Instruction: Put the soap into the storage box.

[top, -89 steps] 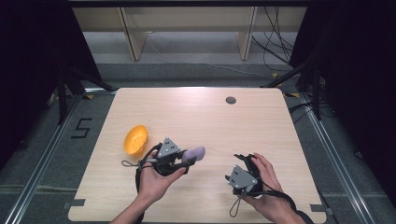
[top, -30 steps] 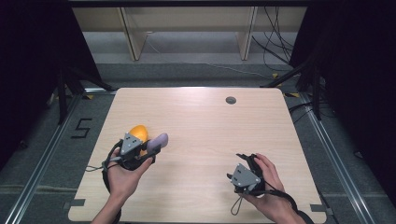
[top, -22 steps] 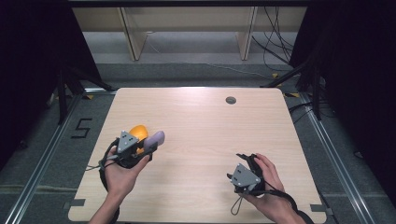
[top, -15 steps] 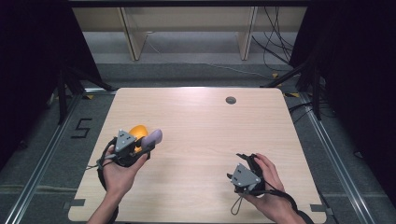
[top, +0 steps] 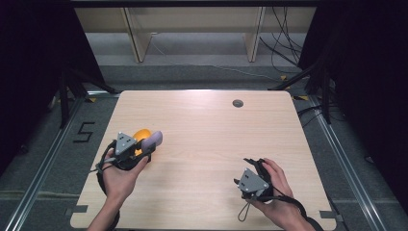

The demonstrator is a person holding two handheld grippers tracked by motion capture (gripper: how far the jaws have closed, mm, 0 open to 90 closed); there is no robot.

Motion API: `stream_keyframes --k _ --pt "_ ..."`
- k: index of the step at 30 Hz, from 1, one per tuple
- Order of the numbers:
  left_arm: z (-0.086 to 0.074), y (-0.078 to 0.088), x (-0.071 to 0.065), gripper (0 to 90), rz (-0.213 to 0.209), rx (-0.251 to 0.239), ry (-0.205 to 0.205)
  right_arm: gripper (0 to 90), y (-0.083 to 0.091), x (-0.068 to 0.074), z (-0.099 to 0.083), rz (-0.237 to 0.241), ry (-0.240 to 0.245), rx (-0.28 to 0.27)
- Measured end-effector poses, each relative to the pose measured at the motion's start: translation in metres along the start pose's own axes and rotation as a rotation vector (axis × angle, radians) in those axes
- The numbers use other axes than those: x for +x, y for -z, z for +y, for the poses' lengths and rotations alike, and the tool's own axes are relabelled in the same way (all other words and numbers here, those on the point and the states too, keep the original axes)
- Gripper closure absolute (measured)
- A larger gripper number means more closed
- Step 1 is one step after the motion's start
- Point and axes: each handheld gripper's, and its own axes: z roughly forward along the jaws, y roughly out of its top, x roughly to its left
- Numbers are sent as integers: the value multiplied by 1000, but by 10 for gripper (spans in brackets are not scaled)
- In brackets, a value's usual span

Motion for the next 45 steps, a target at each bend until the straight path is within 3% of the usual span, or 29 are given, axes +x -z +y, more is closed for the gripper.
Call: stream_keyframes --k 28,39,42,45 --pt "-3 -3 28 589 106 -7 47 288 0 -1 -1 1 -1 -2" --pt "-6 -9 38 589 159 1 48 288 0 -2 -1 8 18 -4" --pt "-7 -11 40 589 175 6 49 288 0 -1 -1 2 -2 0" --pt "-8 -13 41 589 187 5 51 288 0 -2 -1 7 16 -4"
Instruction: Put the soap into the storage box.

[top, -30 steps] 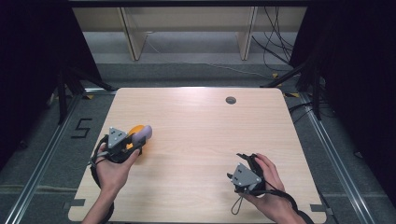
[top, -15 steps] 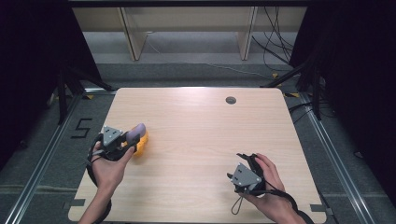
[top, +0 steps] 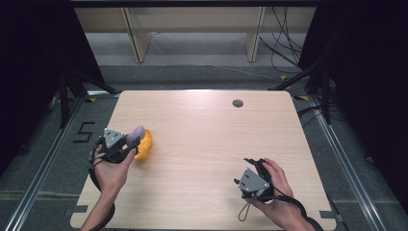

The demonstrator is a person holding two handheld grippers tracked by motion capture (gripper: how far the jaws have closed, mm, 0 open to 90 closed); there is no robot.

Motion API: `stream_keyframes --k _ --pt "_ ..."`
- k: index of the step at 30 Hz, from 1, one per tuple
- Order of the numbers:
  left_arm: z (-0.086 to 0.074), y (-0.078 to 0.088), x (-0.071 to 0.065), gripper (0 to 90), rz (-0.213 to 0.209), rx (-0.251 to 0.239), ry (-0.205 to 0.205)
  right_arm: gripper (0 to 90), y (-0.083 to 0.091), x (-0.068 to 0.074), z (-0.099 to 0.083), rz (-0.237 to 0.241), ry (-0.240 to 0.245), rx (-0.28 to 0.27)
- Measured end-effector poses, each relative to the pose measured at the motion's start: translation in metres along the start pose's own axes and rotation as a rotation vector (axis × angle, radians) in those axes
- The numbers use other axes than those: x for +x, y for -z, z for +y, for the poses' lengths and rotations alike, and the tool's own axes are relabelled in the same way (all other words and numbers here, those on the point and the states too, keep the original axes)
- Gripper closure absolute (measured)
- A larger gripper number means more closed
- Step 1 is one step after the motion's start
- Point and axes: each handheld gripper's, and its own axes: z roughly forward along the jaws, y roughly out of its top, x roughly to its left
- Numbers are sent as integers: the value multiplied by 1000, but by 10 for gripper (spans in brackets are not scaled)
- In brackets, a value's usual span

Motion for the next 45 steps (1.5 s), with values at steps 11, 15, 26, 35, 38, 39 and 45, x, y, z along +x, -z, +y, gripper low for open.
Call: stream_keyframes --k 11,15,26,35,38,39,45 --pt "-2 -7 4 589 46 13 13 288 0 0 0 1 -1 0" --pt "-4 -11 5 589 54 18 21 287 0 0 0 -1 0 1" --pt "-10 -24 4 589 60 41 15 287 0 0 0 0 0 1" --pt "-16 -31 4 588 63 53 19 286 0 0 0 7 3 2" --pt "-17 -33 4 588 61 57 17 285 0 0 0 6 4 2" --pt "-18 -33 3 588 60 57 15 285 0 0 0 6 3 3" --pt "-20 -37 2 588 61 61 15 283 -1 1 0 6 1 5"
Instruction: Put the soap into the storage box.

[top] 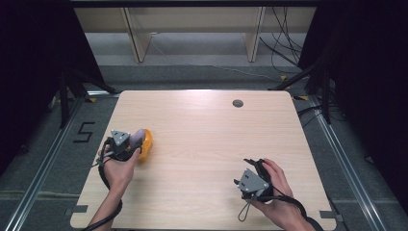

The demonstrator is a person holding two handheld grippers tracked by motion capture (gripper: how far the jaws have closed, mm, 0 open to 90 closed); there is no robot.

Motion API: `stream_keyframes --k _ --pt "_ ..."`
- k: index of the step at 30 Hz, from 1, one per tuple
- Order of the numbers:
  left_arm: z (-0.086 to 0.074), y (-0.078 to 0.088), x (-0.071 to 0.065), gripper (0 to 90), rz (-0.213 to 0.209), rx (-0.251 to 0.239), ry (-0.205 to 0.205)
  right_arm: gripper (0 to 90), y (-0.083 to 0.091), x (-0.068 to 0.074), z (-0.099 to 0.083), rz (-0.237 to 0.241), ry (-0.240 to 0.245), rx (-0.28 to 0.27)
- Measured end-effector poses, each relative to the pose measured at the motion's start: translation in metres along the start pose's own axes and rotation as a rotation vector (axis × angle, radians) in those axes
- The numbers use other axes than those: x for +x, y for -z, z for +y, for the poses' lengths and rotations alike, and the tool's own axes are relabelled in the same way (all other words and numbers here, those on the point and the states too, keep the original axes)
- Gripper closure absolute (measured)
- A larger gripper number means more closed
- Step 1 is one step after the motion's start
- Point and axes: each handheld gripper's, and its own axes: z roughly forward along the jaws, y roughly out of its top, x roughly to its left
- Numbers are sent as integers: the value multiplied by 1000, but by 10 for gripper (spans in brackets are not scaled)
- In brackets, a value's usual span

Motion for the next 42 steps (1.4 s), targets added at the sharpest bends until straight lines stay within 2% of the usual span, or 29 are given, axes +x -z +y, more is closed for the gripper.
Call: stream_keyframes --k 11,26,29,31,34,38,42 --pt "-7 -7 -2 586 -15 7 -3 281 0 0 0 8 0 3" --pt "-9 -8 -3 584 -25 24 3 280 0 1 0 1 -15 5" --pt "-9 -7 -3 583 -24 35 1 280 0 0 0 7 0 2" --pt "-9 -7 -3 582 -25 46 -1 279 0 1 0 -1 -19 4" --pt "-10 -8 -2 582 -23 64 6 279 0 1 0 4 -22 4" --pt "-10 -9 0 577 -27 99 4 279 0 0 0 3 -1 0" --pt "-4 -5 2 571 -12 107 -13 279 0 2 0 2 -22 5"
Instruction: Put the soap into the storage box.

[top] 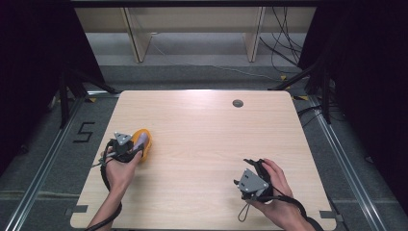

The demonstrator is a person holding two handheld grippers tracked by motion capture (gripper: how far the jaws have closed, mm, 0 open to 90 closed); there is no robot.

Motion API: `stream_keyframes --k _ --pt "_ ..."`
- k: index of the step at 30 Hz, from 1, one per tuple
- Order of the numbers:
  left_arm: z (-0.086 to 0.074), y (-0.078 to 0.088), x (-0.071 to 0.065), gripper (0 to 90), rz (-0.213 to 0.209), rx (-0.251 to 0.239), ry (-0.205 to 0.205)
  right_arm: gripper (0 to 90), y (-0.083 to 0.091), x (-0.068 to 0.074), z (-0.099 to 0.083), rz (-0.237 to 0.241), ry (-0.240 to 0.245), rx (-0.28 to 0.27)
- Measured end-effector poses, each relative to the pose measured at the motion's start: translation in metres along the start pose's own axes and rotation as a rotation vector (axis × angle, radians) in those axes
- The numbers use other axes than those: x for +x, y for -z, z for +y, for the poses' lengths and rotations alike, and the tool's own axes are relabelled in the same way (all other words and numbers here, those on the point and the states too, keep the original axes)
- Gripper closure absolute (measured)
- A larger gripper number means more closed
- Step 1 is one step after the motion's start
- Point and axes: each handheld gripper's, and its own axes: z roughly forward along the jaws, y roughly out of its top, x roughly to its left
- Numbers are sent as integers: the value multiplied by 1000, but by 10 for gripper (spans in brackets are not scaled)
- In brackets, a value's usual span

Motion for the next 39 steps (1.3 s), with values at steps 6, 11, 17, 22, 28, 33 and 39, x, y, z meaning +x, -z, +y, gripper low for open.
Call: stream_keyframes --k 6,11,17,22,28,33,39 --pt "3 5 4 488 -11 -2 16 279 0 0 0 7 1 3" --pt "2 15 10 381 -59 -31 27 277 0 -1 0 12 16 0" --pt "-5 35 18 288 -105 -42 5 276 0 -1 0 14 12 1" --pt "-18 49 23 267 -127 -45 9 276 0 -1 -1 17 12 2" --pt "-38 58 28 266 -162 -21 2 276 0 -1 -1 11 9 5" --pt "-58 61 32 276 -180 1 -8 276 0 -1 -2 14 -7 11" --pt "-81 64 35 321 -193 -23 5 276 -1 -1 -2 21 -9 14"
